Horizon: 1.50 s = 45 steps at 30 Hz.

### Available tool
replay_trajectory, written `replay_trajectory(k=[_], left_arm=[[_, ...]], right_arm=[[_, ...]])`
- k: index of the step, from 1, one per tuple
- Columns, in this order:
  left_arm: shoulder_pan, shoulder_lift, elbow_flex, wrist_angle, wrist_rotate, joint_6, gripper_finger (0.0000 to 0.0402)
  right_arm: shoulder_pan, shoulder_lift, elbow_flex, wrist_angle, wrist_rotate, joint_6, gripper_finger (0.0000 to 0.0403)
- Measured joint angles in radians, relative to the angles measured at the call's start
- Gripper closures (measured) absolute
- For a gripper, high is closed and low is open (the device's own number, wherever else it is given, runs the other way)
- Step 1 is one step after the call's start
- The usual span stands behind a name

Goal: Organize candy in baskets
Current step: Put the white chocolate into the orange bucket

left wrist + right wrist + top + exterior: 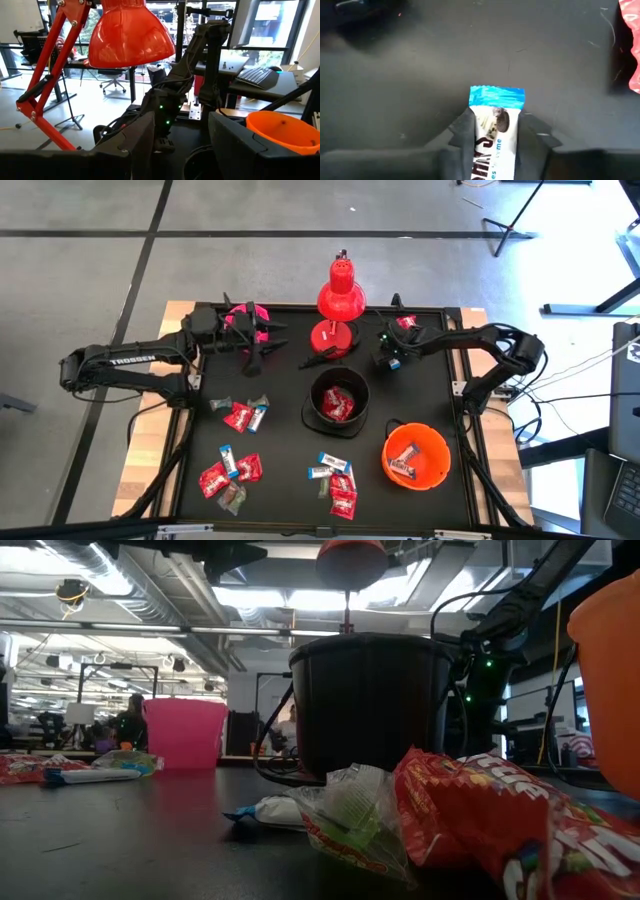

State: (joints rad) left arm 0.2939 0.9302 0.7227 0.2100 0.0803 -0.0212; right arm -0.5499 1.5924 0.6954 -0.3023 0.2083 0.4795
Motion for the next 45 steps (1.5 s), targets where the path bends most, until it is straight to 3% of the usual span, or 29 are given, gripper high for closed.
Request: replay_trajectory(k=[2, 8, 12, 20, 29, 33, 38, 45], left_arm=[[0.000, 0.000, 0.000, 0.000, 0.000, 0.000, 0.0224], [0.000, 0.000, 0.000, 0.000, -0.001, -0.002, 0.0224], [0.000, 0.000, 0.000, 0.000, -0.021, -0.002, 0.0224], [0.000, 0.000, 0.000, 0.000, -0.086, 0.032, 0.0224], [0.014, 0.070, 0.000, 0.001, -0.223, 0.111, 0.0224], [0.045, 0.143, 0.000, 0.000, -0.211, 0.112, 0.0224], [0.080, 0.195, 0.000, 0.039, -0.138, 0.105, 0.0224], [0.095, 0.196, 0.000, 0.069, -0.104, 0.079, 0.0224]], right_arm=[[0.000, -0.014, -0.001, 0.000, -0.002, -0.013, 0.0319], [0.000, -0.099, -0.009, -0.046, -0.026, -0.040, 0.0335], [0.001, -0.197, -0.006, -0.106, -0.062, -0.042, 0.0339], [0.001, -0.425, -0.006, -0.164, -0.122, -0.075, 0.0385], [0.000, -0.618, -0.005, -0.158, -0.130, -0.200, 0.0364], [0.000, -0.655, -0.004, -0.153, -0.143, -0.254, 0.0372], [0.000, -0.683, -0.004, -0.152, -0.302, -0.314, 0.0381], [0.001, -0.716, -0.004, -0.153, -0.630, -0.293, 0.0369]])
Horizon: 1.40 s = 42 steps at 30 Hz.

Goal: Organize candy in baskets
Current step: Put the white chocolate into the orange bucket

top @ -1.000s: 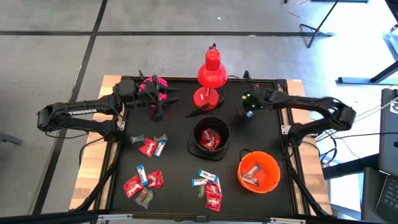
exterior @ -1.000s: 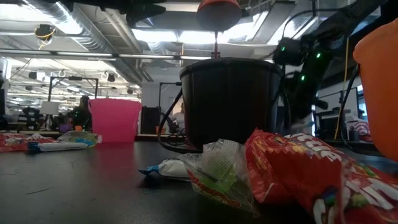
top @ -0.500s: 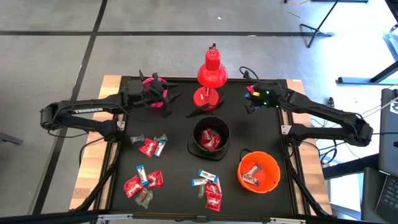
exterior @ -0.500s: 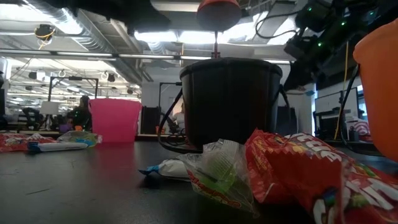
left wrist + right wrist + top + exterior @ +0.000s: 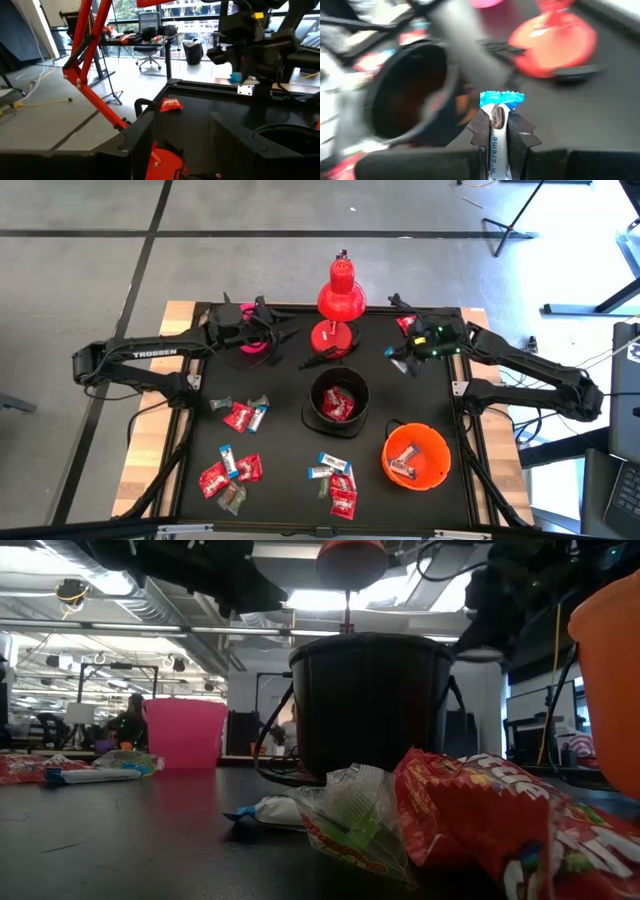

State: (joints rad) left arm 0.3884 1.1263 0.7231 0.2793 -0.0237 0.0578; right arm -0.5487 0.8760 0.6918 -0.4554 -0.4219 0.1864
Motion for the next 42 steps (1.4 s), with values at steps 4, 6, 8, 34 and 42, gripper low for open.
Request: replay_trajectory(k=[4, 6, 8, 34, 42], left_arm=[[-0.001, -0.001, 0.000, -0.017, 0.041, -0.022, 0.0224], [-0.002, -0.001, 0.000, -0.022, 0.045, -0.036, 0.0224], [-0.008, -0.001, 0.000, -0.022, 0.045, -0.056, 0.0224], [-0.173, -0.003, 0.000, -0.024, -0.023, -0.119, 0.0224], [-0.194, -0.003, 0.000, -0.024, -0.014, -0.114, 0.0224]], right_arm=[[0.049, -0.038, 0.000, -0.012, -0.141, 0.087, 0.0374], [0.109, -0.074, 0.000, -0.008, -0.124, 0.132, 0.0377], [0.192, -0.115, 0.001, 0.002, -0.059, 0.193, 0.0377], [1.285, 0.018, 0.002, 0.050, 0.619, 0.659, 0.0372], [1.282, 0.079, 0.002, 0.047, 0.629, 0.690, 0.0341]])
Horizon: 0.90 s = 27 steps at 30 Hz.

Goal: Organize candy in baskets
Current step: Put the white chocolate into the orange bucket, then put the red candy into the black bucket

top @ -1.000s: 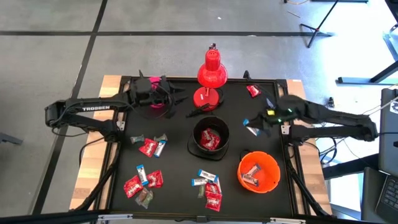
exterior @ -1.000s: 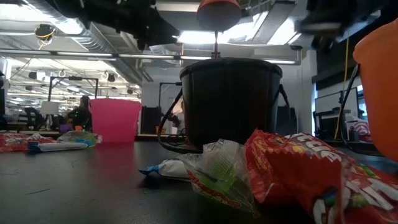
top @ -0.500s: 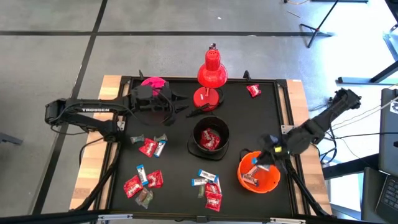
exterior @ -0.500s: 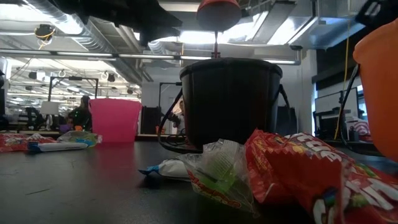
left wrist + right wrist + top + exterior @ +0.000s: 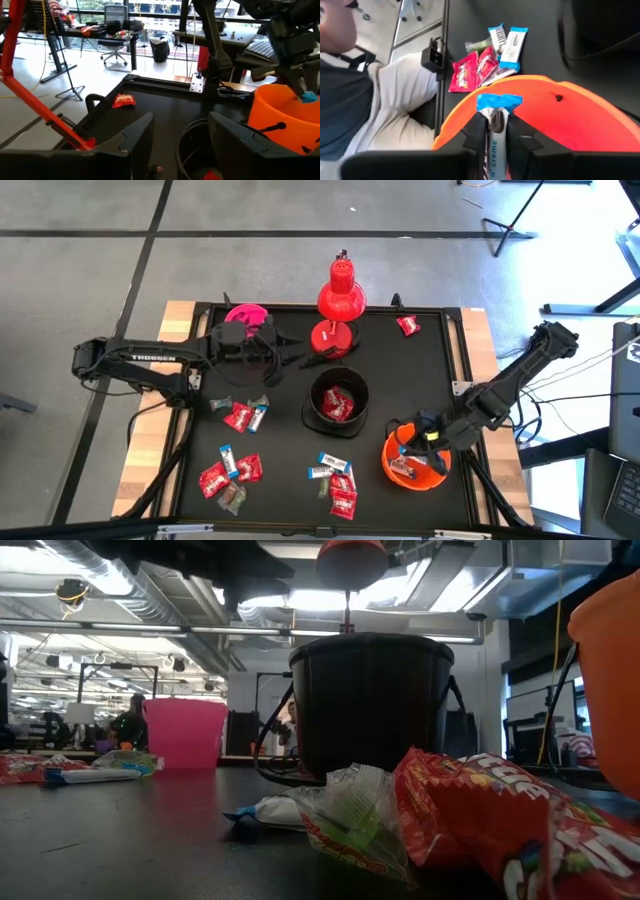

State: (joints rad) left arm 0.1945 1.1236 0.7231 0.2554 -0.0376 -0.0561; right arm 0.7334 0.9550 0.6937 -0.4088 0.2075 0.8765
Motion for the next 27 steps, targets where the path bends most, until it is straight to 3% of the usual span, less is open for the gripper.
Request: replay_trajectory(k=[8, 17, 20, 22, 25, 27], left_arm=[[-0.002, 0.000, 0.000, 0.000, 0.002, 0.006, 0.0224], [-0.002, 0.000, 0.000, 0.000, 0.002, 0.006, 0.0224], [-0.002, 0.000, 0.000, 0.000, 0.002, 0.012, 0.0224], [-0.002, 0.000, 0.000, 0.000, 0.000, 0.013, 0.0224], [-0.001, 0.000, 0.000, 0.000, -0.002, 0.013, 0.0224], [-0.001, 0.000, 0.000, 0.000, -0.002, 0.014, 0.0224]], right_arm=[[-0.001, -0.002, 0.000, -0.029, 0.130, 0.001, 0.0274], [-0.001, -0.055, 0.012, -0.051, 0.242, -0.077, 0.0260], [-0.001, -0.077, 0.072, -0.125, 0.380, -0.130, 0.0260], [-0.001, -0.087, 0.119, -0.220, 0.541, -0.148, 0.0260], [-0.035, -0.091, 0.178, -0.376, 0.835, -0.075, 0.0260], [-0.095, -0.091, 0.208, -0.496, 0.923, -0.011, 0.0260]])
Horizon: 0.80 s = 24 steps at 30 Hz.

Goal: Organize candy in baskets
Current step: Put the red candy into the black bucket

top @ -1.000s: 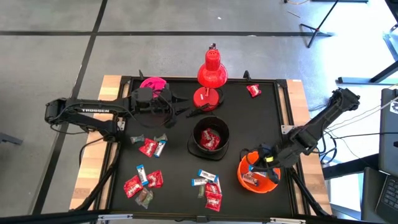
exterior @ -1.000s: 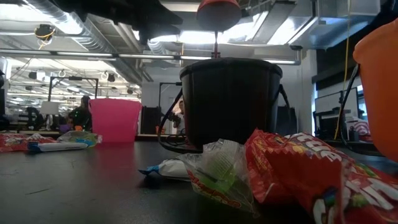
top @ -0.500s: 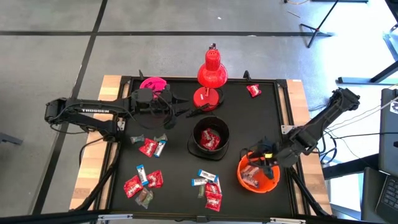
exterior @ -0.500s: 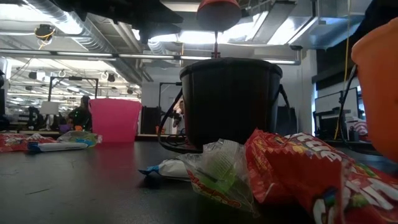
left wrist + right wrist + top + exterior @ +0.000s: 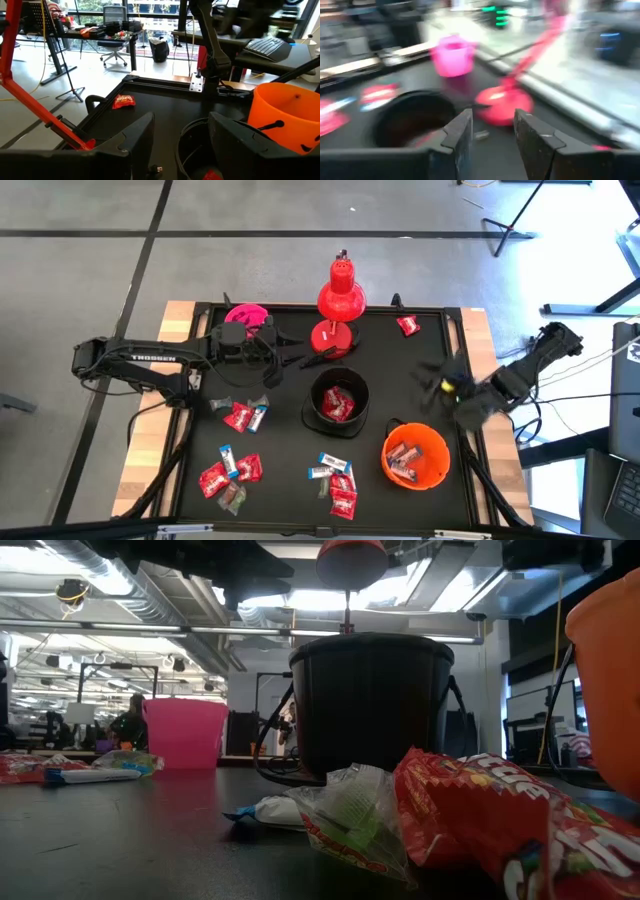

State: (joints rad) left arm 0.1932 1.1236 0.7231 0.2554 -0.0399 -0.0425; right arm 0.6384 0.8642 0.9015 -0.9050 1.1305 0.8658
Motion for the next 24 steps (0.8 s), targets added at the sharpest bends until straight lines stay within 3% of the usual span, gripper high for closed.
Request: replay_trajectory(k=[3, 6, 12, 18, 24], left_arm=[[0.000, 0.000, 0.000, 0.000, 0.000, 0.000, 0.0224], [0.000, 0.000, 0.000, 0.000, 0.000, 0.007, 0.0224], [0.000, 0.000, 0.000, 0.000, 0.000, 0.027, 0.0224], [0.000, 0.000, 0.000, 0.000, 0.000, 0.032, 0.0224], [-0.001, 0.000, 0.000, -0.004, 0.000, 0.046, 0.0224]], right_arm=[[-0.158, 0.000, 0.020, -0.133, -0.038, 0.020, 0.0260], [-0.353, 0.004, 0.020, -0.182, -0.145, 0.002, 0.0260], [-0.732, 0.042, 0.020, -0.105, -0.346, -0.288, 0.0256], [-1.064, 0.122, 0.020, 0.079, -0.639, -0.533, 0.0198], [-1.317, 0.253, 0.007, 0.146, -0.727, -0.557, 0.0139]])
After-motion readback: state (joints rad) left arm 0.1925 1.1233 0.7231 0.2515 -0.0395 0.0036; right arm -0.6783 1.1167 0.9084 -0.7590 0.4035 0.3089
